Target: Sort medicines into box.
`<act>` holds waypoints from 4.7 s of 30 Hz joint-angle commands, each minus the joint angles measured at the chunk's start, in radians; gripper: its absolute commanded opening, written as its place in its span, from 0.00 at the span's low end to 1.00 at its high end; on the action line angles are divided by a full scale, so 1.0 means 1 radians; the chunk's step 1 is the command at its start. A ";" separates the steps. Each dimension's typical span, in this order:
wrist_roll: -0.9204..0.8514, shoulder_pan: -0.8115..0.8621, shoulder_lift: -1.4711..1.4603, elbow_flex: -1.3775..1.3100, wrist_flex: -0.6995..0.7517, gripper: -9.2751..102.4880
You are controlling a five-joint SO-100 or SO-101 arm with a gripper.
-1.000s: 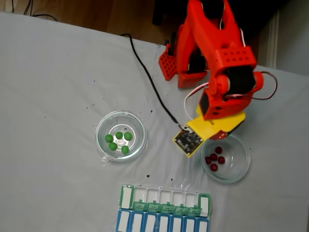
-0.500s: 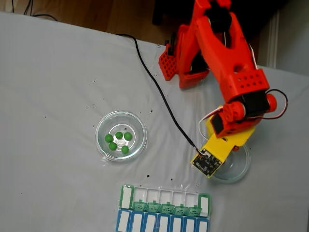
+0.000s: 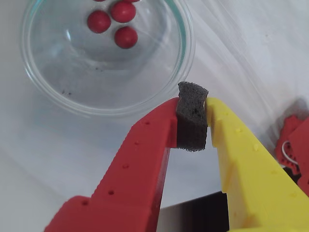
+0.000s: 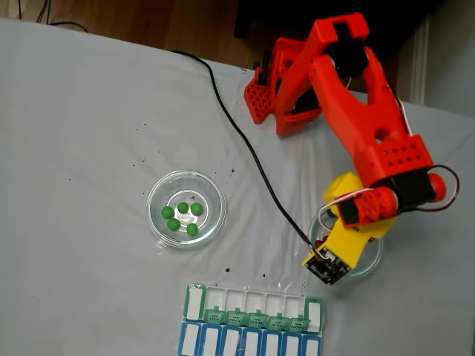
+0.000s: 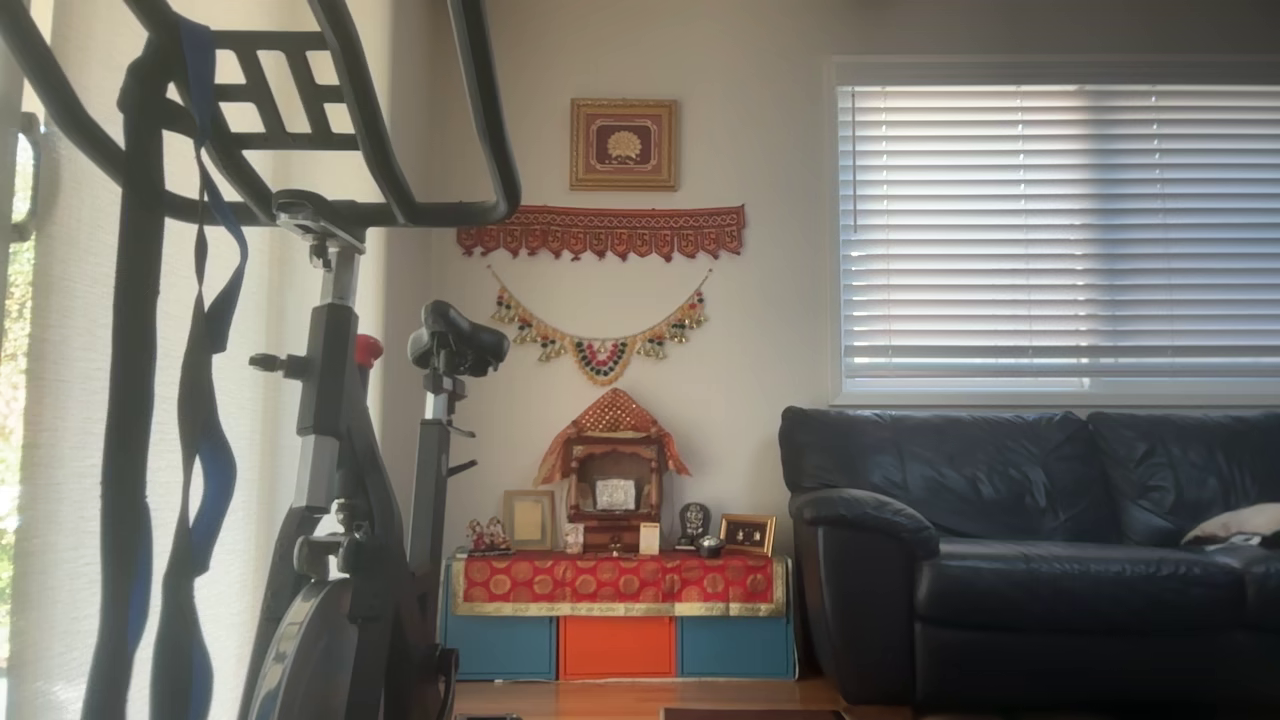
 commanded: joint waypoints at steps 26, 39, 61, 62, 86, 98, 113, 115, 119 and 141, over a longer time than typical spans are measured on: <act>0.049 -0.144 0.067 0.121 -0.187 0.12; 0.054 -0.106 -0.015 0.121 -0.318 0.19; 0.020 -0.117 -0.144 0.155 -0.382 0.30; 0.017 -0.115 -0.146 0.155 -0.382 0.30; -0.003 -0.109 -0.258 0.117 -0.370 0.32; -0.011 -0.101 -0.259 0.126 -0.390 0.31; -0.031 -0.097 -0.275 0.150 -0.442 0.29; -0.031 -0.098 -0.281 0.150 -0.443 0.29; -0.025 -0.107 -0.287 0.155 -0.440 0.29; -0.031 -0.114 -0.314 0.186 -0.495 0.27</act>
